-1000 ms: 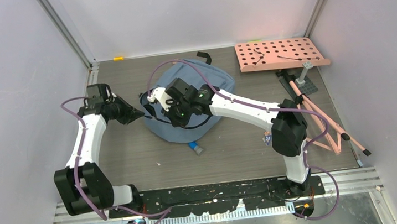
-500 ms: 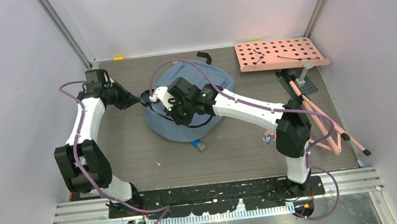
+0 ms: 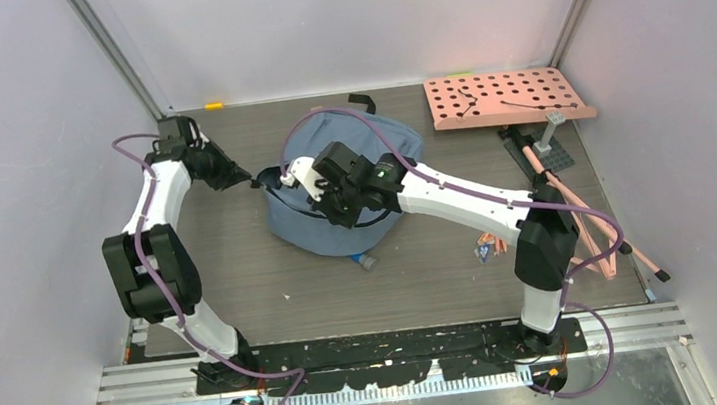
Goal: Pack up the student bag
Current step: Zip the student bag at the center of the board.
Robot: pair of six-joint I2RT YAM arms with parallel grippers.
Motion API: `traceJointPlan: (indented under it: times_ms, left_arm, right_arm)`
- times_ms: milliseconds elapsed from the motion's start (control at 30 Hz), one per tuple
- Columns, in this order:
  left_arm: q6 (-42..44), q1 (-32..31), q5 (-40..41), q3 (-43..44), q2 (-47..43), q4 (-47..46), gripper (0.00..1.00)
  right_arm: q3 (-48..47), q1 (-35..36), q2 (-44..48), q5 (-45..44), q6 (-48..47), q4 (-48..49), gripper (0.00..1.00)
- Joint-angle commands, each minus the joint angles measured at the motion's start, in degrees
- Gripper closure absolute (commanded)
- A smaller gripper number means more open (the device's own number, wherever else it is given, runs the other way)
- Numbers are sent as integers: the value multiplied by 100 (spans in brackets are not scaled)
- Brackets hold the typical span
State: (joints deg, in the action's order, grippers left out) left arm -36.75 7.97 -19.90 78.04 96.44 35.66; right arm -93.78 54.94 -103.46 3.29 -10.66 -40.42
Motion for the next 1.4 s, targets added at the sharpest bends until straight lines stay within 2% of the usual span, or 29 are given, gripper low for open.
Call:
traceJointPlan:
  times_ms: [0, 67, 133, 167, 200, 267, 333, 467, 667, 867, 1033, 1200, 1267, 1367]
  left_arm:
    - [330, 205, 270, 464, 205, -1011, 100]
    - [333, 205, 27, 407, 172, -1080, 100]
    - [331, 205, -136, 249, 51, -1159, 100]
    - [318, 205, -208, 134, -29, -1173, 100]
    - [307, 205, -342, 6, -123, -1175, 100]
    - [226, 205, -540, -385, -361, -1186, 100]
    - [166, 197, -697, -766, -583, -1298, 100]
    - [286, 196, -820, -1154, -889, -1376, 100]
    - [725, 196, -1234, -856, -819, -1001, 100]
    - [1102, 196, -1145, -753, -919, -596, 100]
    - [1288, 196, -1048, -712, -922, -388, 100]
    - [1220, 196, -1006, -696, -932, -422, 100]
    - [1179, 192, -1002, -654, -924, -441, 100]
    - [1079, 196, -1007, -593, -879, -501, 100]
  right_arm:
    - [201, -9, 540, -248, -56, -970, 99]
    - [186, -9, 524, -303, -55, -880, 99]
    - [110, -9, 471, -564, 6, -707, 85]
    - [34, -14, 447, -622, 84, -635, 72]
    - [-10, -32, 370, -673, 161, -469, 67]
    - [-201, -54, 209, -644, 248, -261, 49]
    - [-490, -72, -16, -610, 286, -174, 39]
    - [-1083, -115, -466, -440, 415, -100, 30]
    - [-1884, -193, -1147, 188, 1006, 186, 27]
    - [-2878, -194, -2087, 733, 2002, 309, 27]
    - [-3129, -186, -2429, 849, 2550, 477, 27]
    - [-3162, -185, -2639, 709, 2495, 427, 27]
    - [-3198, -179, -2715, 716, 2444, 345, 30]
    - [-3304, -164, -2817, 715, 2337, 145, 42]
